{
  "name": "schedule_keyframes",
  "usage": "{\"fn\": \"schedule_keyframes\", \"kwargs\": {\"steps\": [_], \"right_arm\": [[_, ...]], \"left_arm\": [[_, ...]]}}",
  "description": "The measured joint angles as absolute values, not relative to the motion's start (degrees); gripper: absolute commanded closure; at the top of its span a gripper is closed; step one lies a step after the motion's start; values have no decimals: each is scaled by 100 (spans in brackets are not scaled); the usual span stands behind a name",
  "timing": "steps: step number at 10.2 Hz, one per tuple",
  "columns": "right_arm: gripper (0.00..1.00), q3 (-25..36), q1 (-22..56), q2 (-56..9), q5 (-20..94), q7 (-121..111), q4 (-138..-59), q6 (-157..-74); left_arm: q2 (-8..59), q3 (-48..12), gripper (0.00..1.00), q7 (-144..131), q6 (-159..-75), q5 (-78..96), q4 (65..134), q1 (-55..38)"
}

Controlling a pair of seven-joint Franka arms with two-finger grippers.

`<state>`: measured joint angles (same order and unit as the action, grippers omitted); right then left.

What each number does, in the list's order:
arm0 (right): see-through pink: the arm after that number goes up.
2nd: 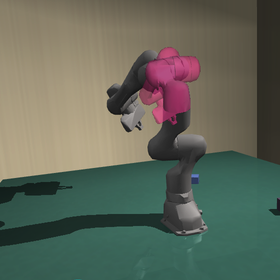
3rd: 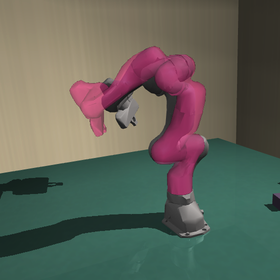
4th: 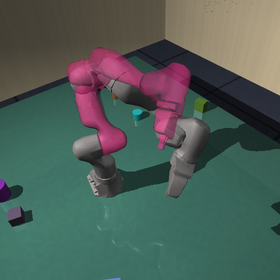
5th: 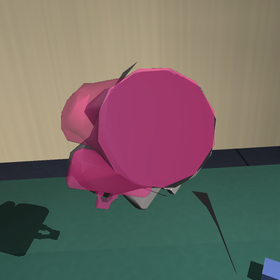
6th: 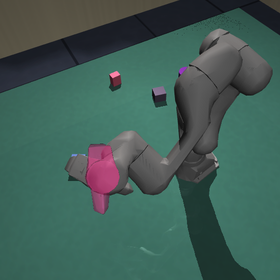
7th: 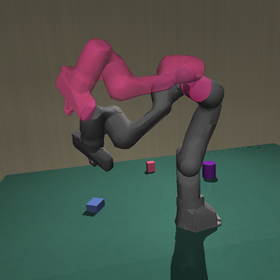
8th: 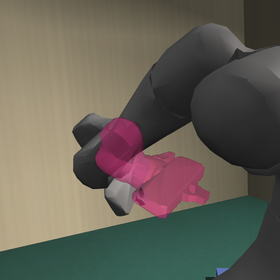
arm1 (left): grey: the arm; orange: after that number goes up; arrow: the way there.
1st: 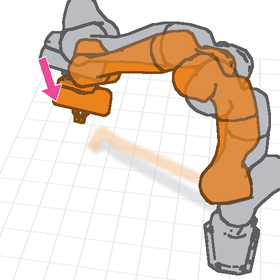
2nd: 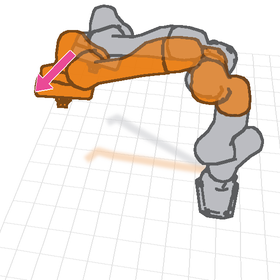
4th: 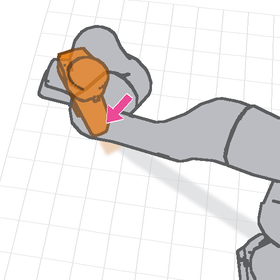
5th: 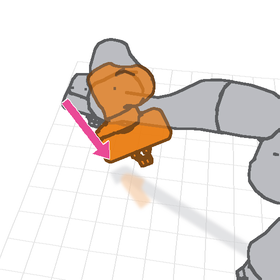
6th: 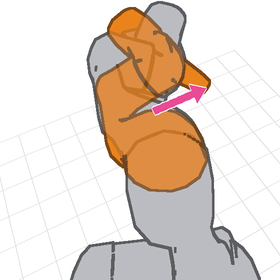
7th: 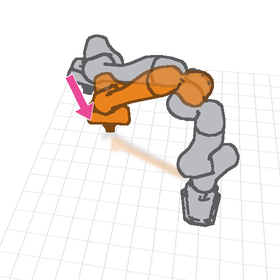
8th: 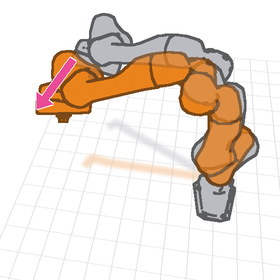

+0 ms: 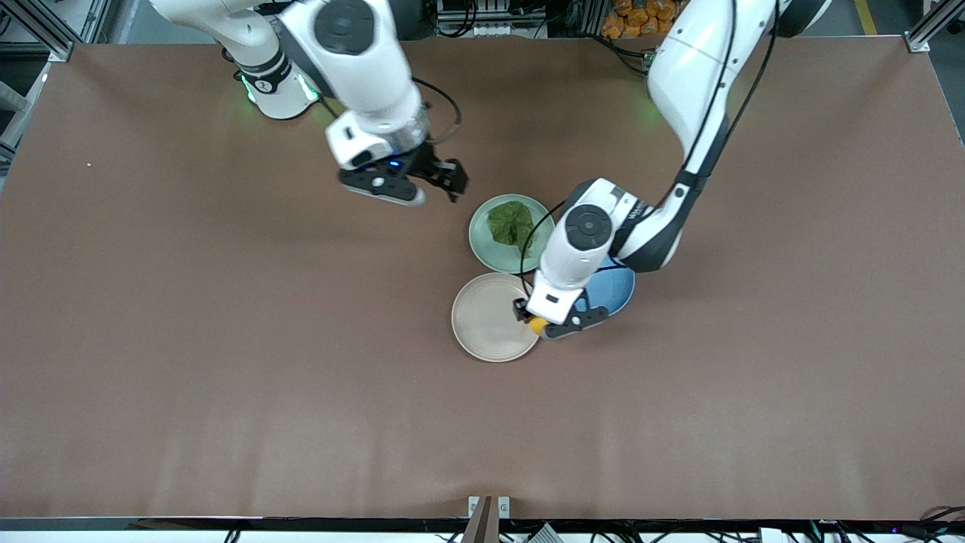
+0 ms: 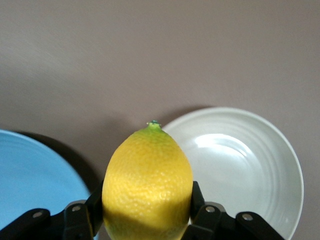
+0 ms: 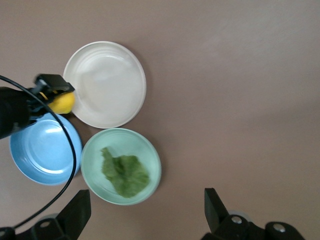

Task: Place lemon and lettuce in plates
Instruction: 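Release the lettuce on the green plate while the left gripper lowers the lemon, then release the lemon on the cream plate with the left gripper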

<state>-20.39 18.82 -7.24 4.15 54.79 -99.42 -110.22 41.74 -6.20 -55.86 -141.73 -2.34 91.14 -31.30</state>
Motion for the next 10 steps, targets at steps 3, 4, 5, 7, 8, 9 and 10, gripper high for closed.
{"fn": "schedule_keyframes", "kwargs": {"steps": [3,4,5,7,8,9,10], "right_arm": [[0,-2073,772,-39,815,3885,-9644,-9774],[0,-2030,526,46,828,3515,-9376,-9372],[0,-1844,387,97,831,3109,-9125,-9091],[0,-1110,342,179,837,2050,-8881,-8857],[0,-754,320,222,841,1651,-8864,-8832],[0,-513,279,240,842,1351,-8864,-8813],[0,-371,183,241,840,1048,-8865,-8806]], "left_arm": [[4386,-605,7,-5669,-14199,-234,8960,-3469],[4386,-600,0,-5685,-14199,-234,8953,-3527],[4391,-591,0,-5686,-14191,-237,8954,-3574],[4393,-577,0,-5691,-14035,-237,8971,-3645],[4370,-537,0,-5698,-13824,-238,8956,-3645],[4304,-432,0,-5715,-13616,-238,8908,-3617],[4171,-298,0,-5728,-13416,-238,8861,-3512]]}}
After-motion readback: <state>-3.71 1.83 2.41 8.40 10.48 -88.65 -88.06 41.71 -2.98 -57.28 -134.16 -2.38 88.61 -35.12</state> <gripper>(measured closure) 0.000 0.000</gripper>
